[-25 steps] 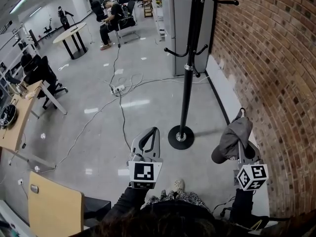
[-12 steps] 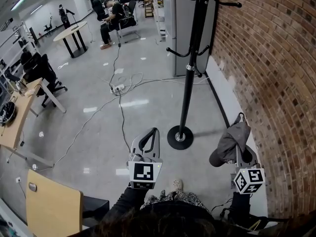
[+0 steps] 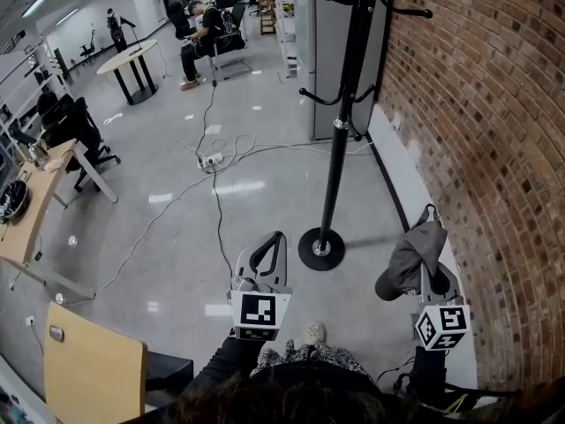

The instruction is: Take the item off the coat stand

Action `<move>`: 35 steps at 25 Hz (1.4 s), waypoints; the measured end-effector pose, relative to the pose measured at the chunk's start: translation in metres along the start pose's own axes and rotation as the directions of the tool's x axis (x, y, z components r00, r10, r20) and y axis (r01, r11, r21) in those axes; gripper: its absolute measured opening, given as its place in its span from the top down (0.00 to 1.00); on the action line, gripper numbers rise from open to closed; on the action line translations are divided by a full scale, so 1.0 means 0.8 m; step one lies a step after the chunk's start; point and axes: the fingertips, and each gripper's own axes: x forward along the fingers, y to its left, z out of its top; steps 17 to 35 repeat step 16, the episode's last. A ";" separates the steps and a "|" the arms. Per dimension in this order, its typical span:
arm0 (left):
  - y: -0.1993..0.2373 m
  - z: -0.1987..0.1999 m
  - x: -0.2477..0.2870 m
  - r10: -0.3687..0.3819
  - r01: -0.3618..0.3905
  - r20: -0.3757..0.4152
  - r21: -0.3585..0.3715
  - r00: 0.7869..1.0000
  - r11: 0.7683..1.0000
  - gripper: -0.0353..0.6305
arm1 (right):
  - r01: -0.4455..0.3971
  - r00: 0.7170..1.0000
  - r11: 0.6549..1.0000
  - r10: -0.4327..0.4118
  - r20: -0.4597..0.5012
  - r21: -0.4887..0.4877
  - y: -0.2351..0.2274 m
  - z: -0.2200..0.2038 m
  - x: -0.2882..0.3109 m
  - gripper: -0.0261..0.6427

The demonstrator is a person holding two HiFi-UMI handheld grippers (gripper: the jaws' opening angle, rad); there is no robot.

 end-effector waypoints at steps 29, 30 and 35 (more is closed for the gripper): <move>0.004 -0.010 0.004 0.010 -0.011 -0.027 -0.017 1.000 1.000 0.94 | 0.000 0.999 1.000 0.000 -0.040 0.003 -0.004 -0.017 0.004 0.93; 0.004 -0.010 0.004 0.010 -0.011 -0.027 -0.017 1.000 1.000 0.94 | 0.000 0.999 1.000 0.000 -0.040 0.003 -0.004 -0.017 0.004 0.93; 0.004 -0.010 0.004 0.010 -0.011 -0.027 -0.017 1.000 1.000 0.94 | 0.000 0.999 1.000 0.000 -0.040 0.003 -0.004 -0.017 0.004 0.93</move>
